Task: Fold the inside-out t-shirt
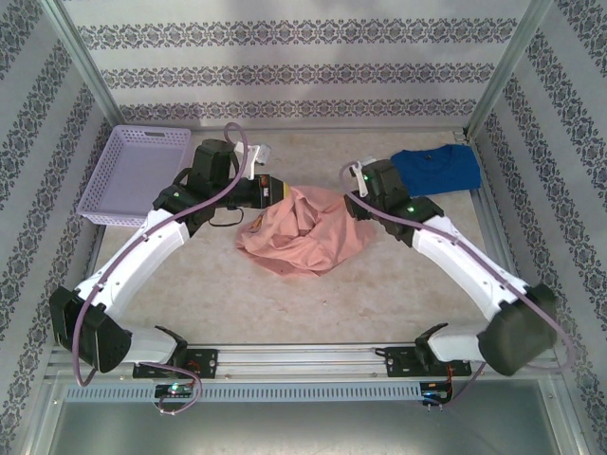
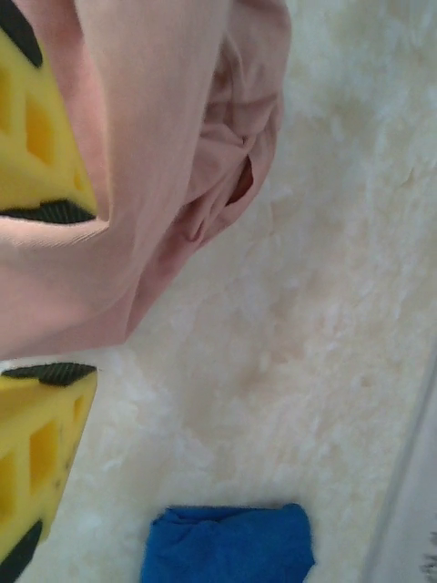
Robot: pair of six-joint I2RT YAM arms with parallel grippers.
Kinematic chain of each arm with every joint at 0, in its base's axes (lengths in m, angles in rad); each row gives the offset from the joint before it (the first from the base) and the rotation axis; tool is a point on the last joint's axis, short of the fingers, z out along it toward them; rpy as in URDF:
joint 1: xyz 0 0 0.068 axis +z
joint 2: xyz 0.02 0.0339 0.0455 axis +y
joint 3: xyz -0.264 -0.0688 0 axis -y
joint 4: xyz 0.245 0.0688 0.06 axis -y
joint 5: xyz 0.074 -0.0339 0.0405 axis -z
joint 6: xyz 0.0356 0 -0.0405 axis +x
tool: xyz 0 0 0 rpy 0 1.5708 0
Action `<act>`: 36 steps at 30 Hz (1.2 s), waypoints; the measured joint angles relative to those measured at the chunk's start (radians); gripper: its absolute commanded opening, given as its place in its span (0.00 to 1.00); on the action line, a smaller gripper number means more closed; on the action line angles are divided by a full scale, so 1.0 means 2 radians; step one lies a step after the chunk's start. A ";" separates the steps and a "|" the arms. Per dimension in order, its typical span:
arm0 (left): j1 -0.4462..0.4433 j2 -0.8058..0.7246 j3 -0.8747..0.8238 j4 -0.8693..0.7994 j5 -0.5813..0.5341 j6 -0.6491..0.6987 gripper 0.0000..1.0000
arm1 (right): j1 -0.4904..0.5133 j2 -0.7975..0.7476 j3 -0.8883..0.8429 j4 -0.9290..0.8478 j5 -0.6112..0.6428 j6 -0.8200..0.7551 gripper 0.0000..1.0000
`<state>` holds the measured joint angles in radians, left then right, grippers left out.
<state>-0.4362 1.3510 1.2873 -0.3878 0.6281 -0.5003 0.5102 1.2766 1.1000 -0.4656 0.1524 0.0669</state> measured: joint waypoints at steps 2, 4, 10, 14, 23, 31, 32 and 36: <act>0.000 0.000 0.000 0.001 0.000 -0.011 0.00 | 0.016 -0.050 -0.029 0.013 -0.031 -0.009 0.53; 0.000 0.000 0.000 0.001 0.001 -0.020 0.00 | 0.036 -0.101 -0.068 0.047 -0.076 -0.011 0.54; 0.000 0.000 0.000 0.003 0.005 -0.036 0.00 | 0.098 -0.094 -0.127 0.160 -0.177 -0.002 0.53; 0.000 0.000 0.000 0.003 0.007 -0.039 0.00 | 0.127 -0.023 -0.122 0.197 -0.186 0.000 0.51; 0.000 0.000 0.000 0.002 0.006 -0.040 0.00 | 0.129 0.069 -0.079 0.226 -0.079 0.000 0.13; 0.036 -0.024 -0.001 -0.014 -0.063 -0.031 0.00 | 0.076 0.022 -0.075 0.200 -0.151 -0.021 0.00; 0.043 -0.029 -0.001 -0.016 -0.074 -0.028 0.00 | 0.063 0.006 -0.076 0.196 -0.175 -0.021 0.00; 0.053 -0.037 -0.001 -0.017 -0.106 -0.012 0.00 | 0.014 -0.052 -0.076 0.198 -0.278 -0.012 0.00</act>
<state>-0.3305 1.2778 1.2850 -0.4225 0.4164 -0.5243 0.5392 1.1725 0.9474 -0.0696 -0.4042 0.0437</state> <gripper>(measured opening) 0.050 0.067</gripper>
